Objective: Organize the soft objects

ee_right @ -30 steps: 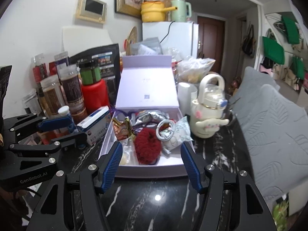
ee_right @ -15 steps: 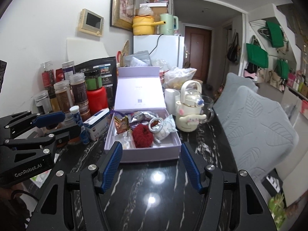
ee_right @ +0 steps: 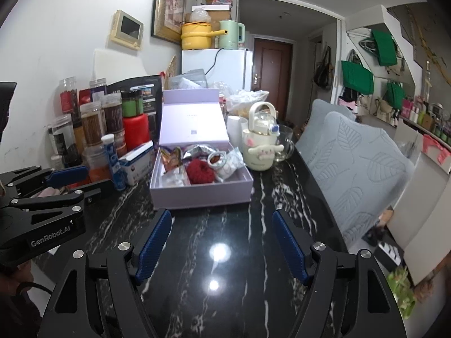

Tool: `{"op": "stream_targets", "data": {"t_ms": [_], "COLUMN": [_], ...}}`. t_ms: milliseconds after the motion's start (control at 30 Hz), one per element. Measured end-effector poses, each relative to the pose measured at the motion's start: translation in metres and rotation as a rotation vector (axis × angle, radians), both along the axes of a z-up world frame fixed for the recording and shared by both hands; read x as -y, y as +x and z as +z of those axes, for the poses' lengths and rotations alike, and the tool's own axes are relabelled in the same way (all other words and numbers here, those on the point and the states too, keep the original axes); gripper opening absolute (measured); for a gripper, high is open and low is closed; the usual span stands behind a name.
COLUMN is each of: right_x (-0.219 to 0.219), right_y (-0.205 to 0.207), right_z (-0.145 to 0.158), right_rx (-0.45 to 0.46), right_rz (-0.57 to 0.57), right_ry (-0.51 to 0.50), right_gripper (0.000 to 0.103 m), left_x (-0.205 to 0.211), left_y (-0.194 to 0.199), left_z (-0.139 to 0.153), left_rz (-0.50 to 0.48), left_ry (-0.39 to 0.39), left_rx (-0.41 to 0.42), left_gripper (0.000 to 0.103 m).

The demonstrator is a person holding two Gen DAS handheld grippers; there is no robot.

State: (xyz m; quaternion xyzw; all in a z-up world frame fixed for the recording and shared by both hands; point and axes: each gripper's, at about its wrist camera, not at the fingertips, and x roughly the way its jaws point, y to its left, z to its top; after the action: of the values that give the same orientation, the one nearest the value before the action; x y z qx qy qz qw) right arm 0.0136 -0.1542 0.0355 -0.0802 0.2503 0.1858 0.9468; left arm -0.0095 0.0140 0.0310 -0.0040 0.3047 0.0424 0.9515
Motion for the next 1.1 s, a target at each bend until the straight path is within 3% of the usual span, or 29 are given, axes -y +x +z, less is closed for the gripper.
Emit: {"op": "stream_targets", "data": {"t_ms": [533, 1100], "right_x": [0.02, 0.028], "right_y": [-0.035, -0.036], "right_z": [-0.013, -0.02], "right_rx": [-0.006, -0.033], "right_rz": [-0.031, -0.049], "right_ry": [0.02, 0.033], "right_gripper": [0.075, 0.075], "left_x": [0.015, 0.021], "left_y": [-0.024, -0.021], "left_z": [-0.006, -0.011], "left_rz": [0.007, 0.001], "left_ry": [0.018, 0.009], "left_rx": [0.031, 0.023], "left_gripper": [0.046, 0.046]}}
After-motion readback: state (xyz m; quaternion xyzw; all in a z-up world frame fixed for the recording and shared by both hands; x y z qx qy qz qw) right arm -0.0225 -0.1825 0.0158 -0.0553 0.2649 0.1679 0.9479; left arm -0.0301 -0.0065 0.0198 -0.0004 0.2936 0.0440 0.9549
